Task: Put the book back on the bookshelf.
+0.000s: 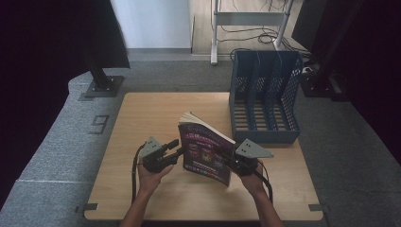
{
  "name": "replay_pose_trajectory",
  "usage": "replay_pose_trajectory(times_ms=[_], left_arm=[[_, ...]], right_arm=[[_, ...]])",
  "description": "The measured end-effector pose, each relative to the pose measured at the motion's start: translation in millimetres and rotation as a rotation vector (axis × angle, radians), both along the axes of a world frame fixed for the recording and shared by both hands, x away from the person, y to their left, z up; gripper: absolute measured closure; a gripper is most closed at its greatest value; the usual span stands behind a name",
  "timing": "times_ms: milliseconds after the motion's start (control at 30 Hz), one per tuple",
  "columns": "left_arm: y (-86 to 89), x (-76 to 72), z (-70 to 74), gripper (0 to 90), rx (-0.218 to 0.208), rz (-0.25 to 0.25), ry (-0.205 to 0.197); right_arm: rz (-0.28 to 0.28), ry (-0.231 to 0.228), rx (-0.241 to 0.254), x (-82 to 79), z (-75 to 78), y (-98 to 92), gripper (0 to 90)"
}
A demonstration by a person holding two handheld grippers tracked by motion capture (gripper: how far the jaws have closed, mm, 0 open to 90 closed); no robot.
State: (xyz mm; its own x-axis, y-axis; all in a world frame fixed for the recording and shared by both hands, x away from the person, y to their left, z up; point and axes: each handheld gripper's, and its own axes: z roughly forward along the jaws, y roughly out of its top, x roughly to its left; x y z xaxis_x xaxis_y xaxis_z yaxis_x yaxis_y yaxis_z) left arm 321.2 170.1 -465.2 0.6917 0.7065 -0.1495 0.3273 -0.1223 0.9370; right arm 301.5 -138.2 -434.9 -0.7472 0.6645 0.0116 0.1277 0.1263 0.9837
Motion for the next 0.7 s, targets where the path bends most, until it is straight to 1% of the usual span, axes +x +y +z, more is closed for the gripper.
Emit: replay_pose_trajectory(times_ms=[33, 67, 133, 167, 267, 300, 400, 633, 700], left_arm=[[3.1, -2.6, -4.4, 55.8, 0.004, 0.007, 0.014], [3.1, -2.6, -4.4, 55.8, 0.004, 0.007, 0.014], [6.0, -4.5, -10.3, 55.8, 0.019, 0.019, 0.034], [9.4, -5.3, -13.4, 55.7, 0.022, 0.026, 0.053], [16.2, -8.6, -15.9, 55.7, 0.012, 0.047, 0.062], [16.2, -8.6, -15.9, 55.7, 0.012, 0.047, 0.062], [23.7, -12.9, -17.1, 55.7, 0.005, 0.068, 0.061], [30.1, -13.7, -19.8, 55.8, -0.009, 0.082, 0.065], [29.7, -14.2, -23.1, 55.7, 0.014, 0.086, 0.07]], right_arm=[[0.001, 0.004, 0.007, 1.3, 0.1, -1.8, 81.5], [0.001, 0.004, 0.007, 1.3, 0.1, -1.8, 81.5], [-0.004, 0.008, 0.008, 2.1, -0.1, -2.6, 81.5], [-0.01, 0.009, 0.01, 2.6, -0.1, -2.8, 81.5], [-0.011, 0.008, 0.008, 2.3, 0.1, -3.0, 81.5], [-0.011, 0.009, 0.009, 1.9, 0.4, -3.0, 81.5], [-0.013, 0.009, 0.008, 0.7, 0.9, -3.0, 81.5], [-0.024, 0.005, 0.009, 0.4, 0.6, -2.4, 81.6], [-0.028, 0.005, 0.012, 0.2, 0.7, -2.6, 81.6]])
